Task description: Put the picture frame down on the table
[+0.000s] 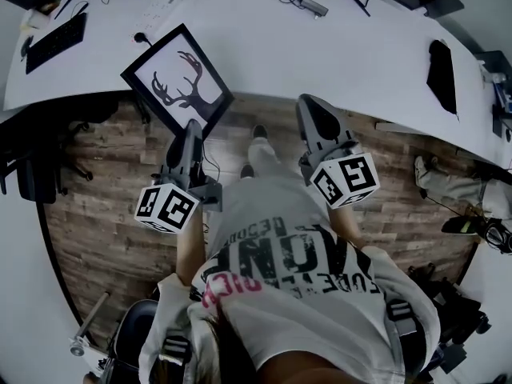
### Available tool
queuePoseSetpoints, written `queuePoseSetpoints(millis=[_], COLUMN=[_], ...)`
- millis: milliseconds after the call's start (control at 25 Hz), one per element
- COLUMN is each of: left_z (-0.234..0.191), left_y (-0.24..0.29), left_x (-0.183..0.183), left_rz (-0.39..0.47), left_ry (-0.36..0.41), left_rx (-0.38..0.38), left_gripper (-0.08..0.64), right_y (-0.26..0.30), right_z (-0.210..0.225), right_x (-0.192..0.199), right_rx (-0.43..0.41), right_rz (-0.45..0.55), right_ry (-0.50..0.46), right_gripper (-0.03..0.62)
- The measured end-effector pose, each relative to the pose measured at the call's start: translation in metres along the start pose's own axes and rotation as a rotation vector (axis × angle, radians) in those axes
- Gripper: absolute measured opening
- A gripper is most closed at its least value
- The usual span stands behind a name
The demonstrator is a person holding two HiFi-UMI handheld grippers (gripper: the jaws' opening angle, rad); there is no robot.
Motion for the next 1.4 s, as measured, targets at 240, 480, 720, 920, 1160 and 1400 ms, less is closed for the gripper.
queuePoseSetpoints(millis=[240, 480, 720, 920, 1160, 1400], left_z=[0.005, 0.006, 0.005, 0.0, -0.013, -0.032], left_y=[0.057, 0.107, 0.113, 0.12, 0.144, 0.174], left_x=[-0.018, -0.027, -0.027, -0.028, -0.048, -0.082], left_rz=[0.025, 0.038, 0.047, 0.046, 0.018, -0.023], left_ry=[0.015, 0.008, 0.001, -0.002, -0.002, 0.012], left_rx=[-0.003, -0.025, -0.035, -0.025, 0.001, 0.029], left_gripper=[0.031, 0.031, 0.031, 0.031, 0.031, 0.031], right_y=[0.04, 0.076, 0.083, 0.09, 0.115, 0.148], right_z=[0.046, 0.088, 0.094, 0.096, 0.098, 0.095], right_x=[-0.021, -0.029, -0.027, -0.025, -0.033, -0.049], right_rx=[-0.009, -0.021, -0.028, -0.019, 0.015, 0.055], right_rz=[0.003, -0.016, -0.026, -0.026, -0.026, -0.02], right_ry=[-0.008, 0.008, 0.012, 0.021, 0.035, 0.041], right_gripper=[0.002, 0.002, 0.002, 0.002, 0.002, 0.002])
Point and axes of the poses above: the fingertips, and each gripper's own axes: y forward along the fingers, z to its right, x out of its underside, the point moved 3 cm from there along -y, backward along the fingers
